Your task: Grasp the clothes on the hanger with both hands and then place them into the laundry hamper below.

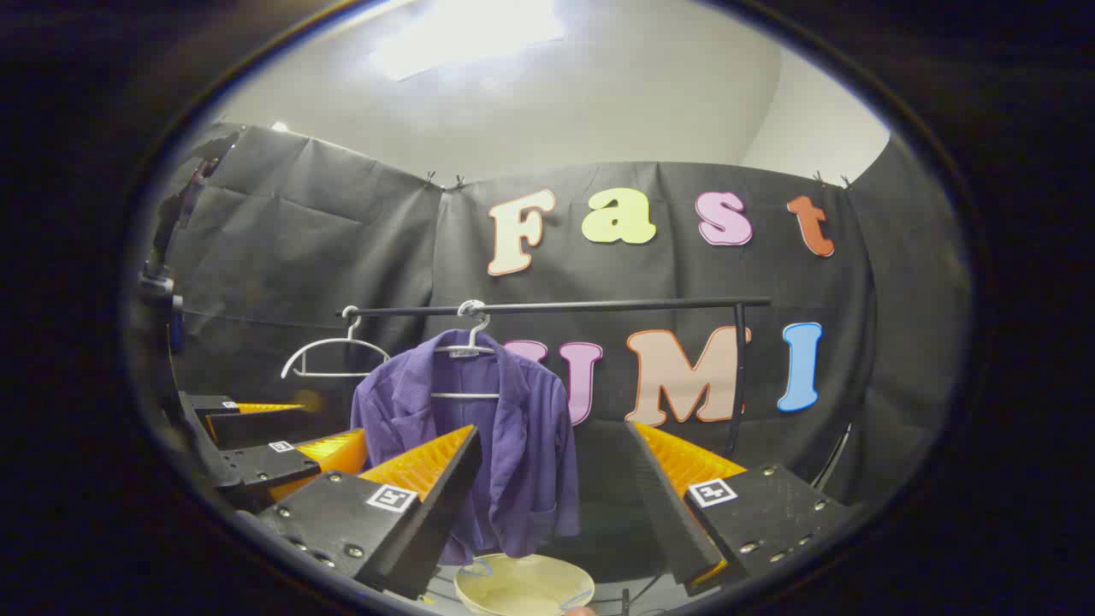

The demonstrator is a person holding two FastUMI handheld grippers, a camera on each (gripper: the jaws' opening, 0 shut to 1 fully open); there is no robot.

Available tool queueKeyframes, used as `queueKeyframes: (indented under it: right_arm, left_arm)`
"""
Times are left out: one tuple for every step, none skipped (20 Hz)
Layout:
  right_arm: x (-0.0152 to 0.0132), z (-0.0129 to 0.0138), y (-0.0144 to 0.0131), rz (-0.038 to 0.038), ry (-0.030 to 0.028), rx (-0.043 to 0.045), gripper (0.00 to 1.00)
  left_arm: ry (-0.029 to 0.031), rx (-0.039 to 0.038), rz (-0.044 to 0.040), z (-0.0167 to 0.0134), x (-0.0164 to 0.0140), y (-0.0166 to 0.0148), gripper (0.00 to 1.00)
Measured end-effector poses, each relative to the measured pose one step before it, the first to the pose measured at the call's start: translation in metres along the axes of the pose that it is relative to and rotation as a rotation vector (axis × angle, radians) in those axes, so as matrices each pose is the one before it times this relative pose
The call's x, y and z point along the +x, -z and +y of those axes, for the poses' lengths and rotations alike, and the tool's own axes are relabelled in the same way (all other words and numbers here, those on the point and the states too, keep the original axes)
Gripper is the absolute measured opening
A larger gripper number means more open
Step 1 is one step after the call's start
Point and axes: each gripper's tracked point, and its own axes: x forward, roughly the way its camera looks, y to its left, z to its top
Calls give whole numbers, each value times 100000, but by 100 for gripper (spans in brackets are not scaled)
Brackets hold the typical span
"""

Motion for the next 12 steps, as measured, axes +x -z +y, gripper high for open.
queueKeyframes:
  right_arm:
    - [123, 206, 121, 425, 273, -86, 96]
    - [9, 232, 166, 377, 228, -123, 96]
    - [13, 169, 85, 274, 72, -66, 96]
    - [-8, 258, 24, 193, 133, -28, 96]
    - [41, 61, 32, -106, 161, -10, 96]
    - [43, 162, 68, 14, 204, -93, 96]
    - [35, 55, -34, -153, 336, -29, 96]
    - [5, 162, 15, 170, 268, -63, 96]
    - [13, 60, 20, -8, 316, -11, 96]
    - [55, -38, -29, -111, 296, -70, 96]
    - [27, -26, -50, -138, 303, -11, 96]
    - [-16, 113, 64, 61, 148, 8, 96]
  left_arm:
    - [537, -130, 43, 41, 19, 50, 95]
    - [432, 15, 343, 19, 18, 110, 92]
    - [402, 47, -66, 127, 32, 6, 99]
    - [162, 142, 195, 181, 94, 33, 92]
    - [147, -3, -103, 158, 59, -45, 92]
    - [98, -22, 27, 118, 66, -16, 95]
    - [177, 62, -75, 86, 54, -12, 92]
    - [110, 170, -55, 117, 107, -40, 95]
    - [33, 234, -127, 136, 31, -46, 95]
    - [45, 94, 13, 167, -23, 53, 92]
    - [90, -43, 31, 25, 60, -37, 95]
    - [197, 43, 186, 43, 86, 76, 95]
